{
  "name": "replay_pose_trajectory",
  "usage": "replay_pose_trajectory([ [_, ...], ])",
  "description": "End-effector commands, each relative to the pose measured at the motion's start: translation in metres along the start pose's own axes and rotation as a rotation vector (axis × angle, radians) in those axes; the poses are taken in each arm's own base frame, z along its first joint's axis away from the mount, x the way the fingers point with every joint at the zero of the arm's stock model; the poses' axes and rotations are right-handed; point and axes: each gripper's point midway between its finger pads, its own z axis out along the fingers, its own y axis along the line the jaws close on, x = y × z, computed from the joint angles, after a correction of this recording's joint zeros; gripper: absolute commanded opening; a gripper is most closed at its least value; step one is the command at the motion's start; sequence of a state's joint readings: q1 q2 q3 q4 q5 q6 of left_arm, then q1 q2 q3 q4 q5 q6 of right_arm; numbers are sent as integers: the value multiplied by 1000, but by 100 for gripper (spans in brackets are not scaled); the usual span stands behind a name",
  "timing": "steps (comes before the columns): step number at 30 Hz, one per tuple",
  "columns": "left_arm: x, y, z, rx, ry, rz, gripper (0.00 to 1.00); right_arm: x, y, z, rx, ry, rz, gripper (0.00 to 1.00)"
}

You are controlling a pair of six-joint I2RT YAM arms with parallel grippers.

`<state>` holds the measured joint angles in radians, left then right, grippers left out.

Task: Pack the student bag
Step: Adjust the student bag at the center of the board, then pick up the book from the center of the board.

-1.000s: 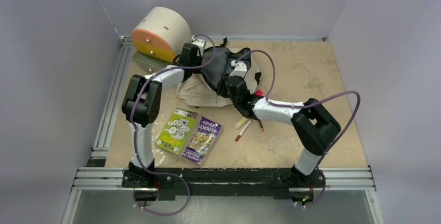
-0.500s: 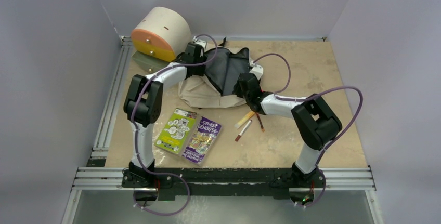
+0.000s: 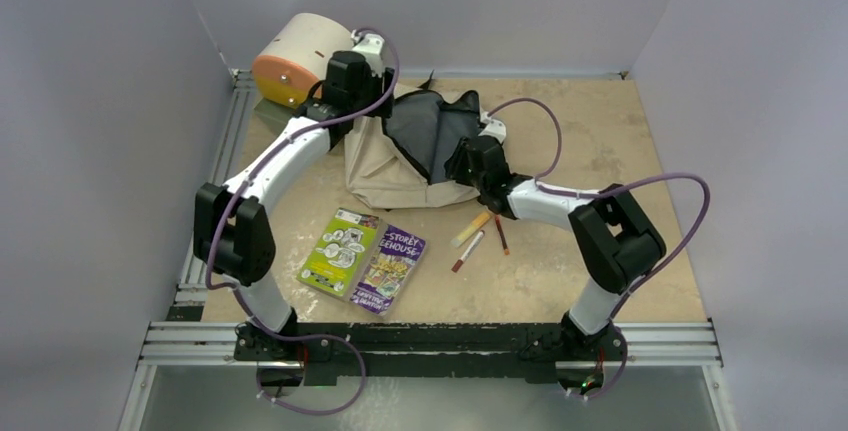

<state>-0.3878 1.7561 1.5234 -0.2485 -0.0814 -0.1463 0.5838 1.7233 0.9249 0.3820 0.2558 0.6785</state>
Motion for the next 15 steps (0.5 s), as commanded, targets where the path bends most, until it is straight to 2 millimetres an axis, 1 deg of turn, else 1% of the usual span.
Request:
replay_pose_trajectory([
  [1,-31,-20,-23,102,-84,-51,59,-32,29,-19,-103,-75,29,41],
  [5,-33,-47,-29,169,-98,-37,58,-54,41,-41,-153,-127,54,41],
  [6,-30,-67,-26,187,-113,25,58,-65,42,-55,-159,-156,61,43],
  [7,-26,-78,-24,203,-111,55,58,-69,41,-62,-155,-168,66,43],
  [8,-22,-84,-19,193,-104,86,58,-71,38,-67,-144,-175,72,44],
  [9,-19,-93,-16,189,-98,113,58,-71,32,-71,-122,-178,83,44],
  [11,-11,-103,-7,179,-79,152,58,-72,26,-84,-111,-188,108,44],
  [13,-4,-109,-2,171,-68,171,58,-66,19,-95,-111,-183,132,45],
  [15,4,-115,3,173,-57,179,58,-56,13,-104,-118,-163,152,45],
])
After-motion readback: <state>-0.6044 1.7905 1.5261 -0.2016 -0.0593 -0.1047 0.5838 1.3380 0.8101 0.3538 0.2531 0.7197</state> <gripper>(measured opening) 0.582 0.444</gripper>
